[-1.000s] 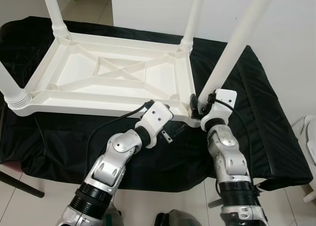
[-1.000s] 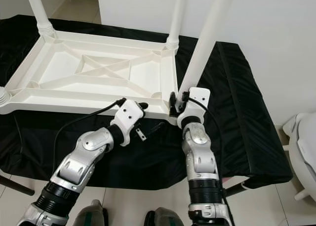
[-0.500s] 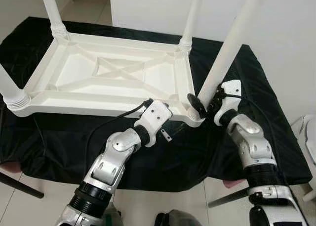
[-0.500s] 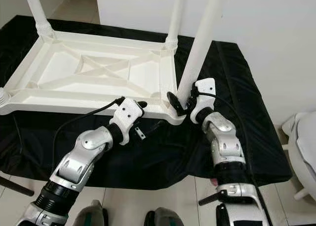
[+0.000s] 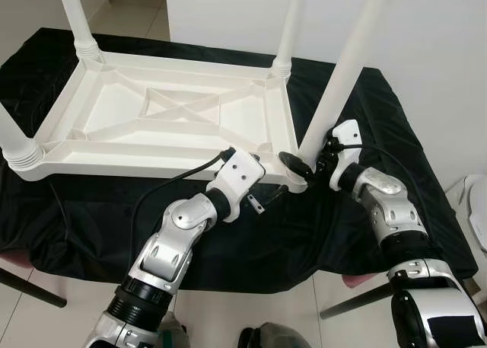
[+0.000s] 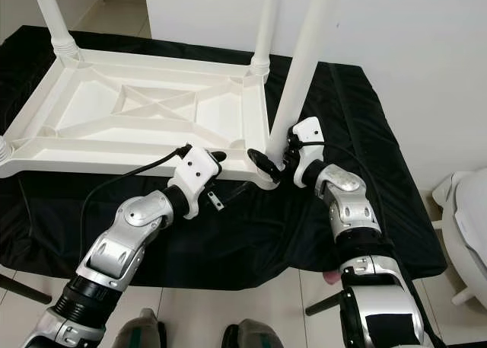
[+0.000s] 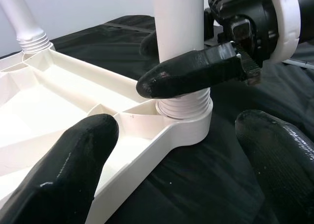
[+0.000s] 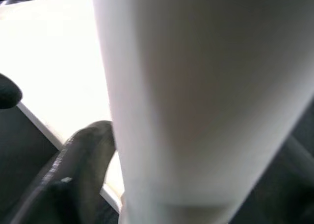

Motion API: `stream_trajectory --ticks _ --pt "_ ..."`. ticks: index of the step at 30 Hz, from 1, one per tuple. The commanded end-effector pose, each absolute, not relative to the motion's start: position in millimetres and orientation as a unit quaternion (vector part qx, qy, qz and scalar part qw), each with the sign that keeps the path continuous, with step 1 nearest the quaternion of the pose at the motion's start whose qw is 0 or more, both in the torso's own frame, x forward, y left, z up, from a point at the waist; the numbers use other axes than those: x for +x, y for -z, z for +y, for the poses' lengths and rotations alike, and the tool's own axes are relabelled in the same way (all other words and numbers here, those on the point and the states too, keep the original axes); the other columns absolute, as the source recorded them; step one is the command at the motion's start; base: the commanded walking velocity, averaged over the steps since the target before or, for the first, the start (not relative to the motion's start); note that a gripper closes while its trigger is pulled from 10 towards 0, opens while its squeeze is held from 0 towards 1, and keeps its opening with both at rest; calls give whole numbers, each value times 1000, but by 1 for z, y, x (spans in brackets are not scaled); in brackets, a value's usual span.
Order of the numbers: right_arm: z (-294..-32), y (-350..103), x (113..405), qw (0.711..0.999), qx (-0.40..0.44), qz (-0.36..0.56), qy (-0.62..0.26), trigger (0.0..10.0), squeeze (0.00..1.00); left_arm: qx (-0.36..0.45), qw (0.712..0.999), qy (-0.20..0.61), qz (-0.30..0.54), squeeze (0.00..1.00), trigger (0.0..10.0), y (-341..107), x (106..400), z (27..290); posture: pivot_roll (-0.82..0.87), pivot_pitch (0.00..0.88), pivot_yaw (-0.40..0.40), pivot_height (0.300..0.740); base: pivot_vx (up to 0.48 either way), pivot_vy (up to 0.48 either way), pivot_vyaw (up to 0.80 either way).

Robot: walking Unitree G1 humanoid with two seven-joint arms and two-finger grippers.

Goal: Building children table

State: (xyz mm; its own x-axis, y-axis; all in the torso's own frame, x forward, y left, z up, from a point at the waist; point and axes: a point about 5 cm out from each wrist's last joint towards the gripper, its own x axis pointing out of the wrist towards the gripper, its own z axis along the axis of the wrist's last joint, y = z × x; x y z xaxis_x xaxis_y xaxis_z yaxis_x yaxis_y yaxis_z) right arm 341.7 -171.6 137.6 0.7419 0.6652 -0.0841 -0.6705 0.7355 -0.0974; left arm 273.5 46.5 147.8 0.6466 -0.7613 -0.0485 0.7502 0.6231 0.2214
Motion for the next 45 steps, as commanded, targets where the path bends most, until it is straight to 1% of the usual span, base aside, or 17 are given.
stream_trajectory --ticks 1,3,5,6,13,14,17,18,22,26,31,33,34,36,41,43,45 --pt "-165 -136 344 925 -72 27 -372 1569 0 113 905 410 -24 0 10000 -148 274 45 4 0 -77 740 0 0 0" --pt "-166 -133 344 924 -76 31 -373 353 0 113 905 410 -24 0 10000 -147 274 45 5 0 -77 740 0 0 0" --pt "-167 -132 344 923 -78 32 -375 353 0 113 905 410 -24 0 10000 -147 274 45 4 0 -77 740 0 0 0" --pt "-168 -131 344 922 -77 33 -378 0 0 113 905 410 -24 0 10000 -147 274 45 3 0 -77 740 0 0 0" --pt "-170 -126 340 917 -71 36 -390 0 0 112 904 412 -23 0 10000 -147 273 44 -2 0 -78 740 0 0 0" --pt "-171 -125 339 922 -72 35 -378 4824 0 111 903 415 -22 0 10000 -146 272 43 -5 0 -80 740 0 0 0" --pt "-172 -123 338 929 -68 36 -363 4824 0 111 901 418 -21 0 10000 -145 271 42 -5 0 -80 740 0 0 0" --pt "-173 -122 339 932 -68 35 -355 10000 0 111 901 419 -20 0 10000 -145 270 42 -5 0 -81 740 0 0 0" --pt "-173 -121 339 943 -69 35 -323 10000 0 110 901 420 -18 0 10000 -144 269 41 -4 0 -83 740 0 0 0" --pt "-166 -125 339 966 -46 16 -254 10000 0 110 900 422 -15 0 10000 -143 267 42 -1 0 -83 740 0 0 0" --pt "-158 -131 336 977 -28 -3 -214 10000 0 111 899 424 -13 0 10000 -142 265 42 -3 0 -81 740 0 0 0" --pt "-158 -131 336 988 -3 0 -155 10000 0 111 898 425 -12 0 10000 -142 265 42 -4 0 -80 740 0 0 0" --pt "-158 -131 336 988 -3 0 -155 10000 0 111 898 425 -12 0 10000 -142 265 42 -4 0 -80 740 0 0 0" --pt "-159 -129 332 997 12 2 -81 10000 0 110 898 426 -12 0 10000 -142 265 42 -3 0 -82 740 0 0 0" --pt "-158 -131 326 1000 10 -5 -26 10000 0 110 898 426 -12 0 10000 -142 264 42 -3 0 -83 740 0 0 0" --pt "-158 -133 316 999 10 -11 47 10000 0 109 898 426 -12 0 10000 -142 264 41 -2 0 -86 740 0 0 0" --pt "-153 -134 305 996 17 -2 86 10000 0 108 898 426 -11 0 10000 -141 263 41 -2 0 -85 740 0 0 0"
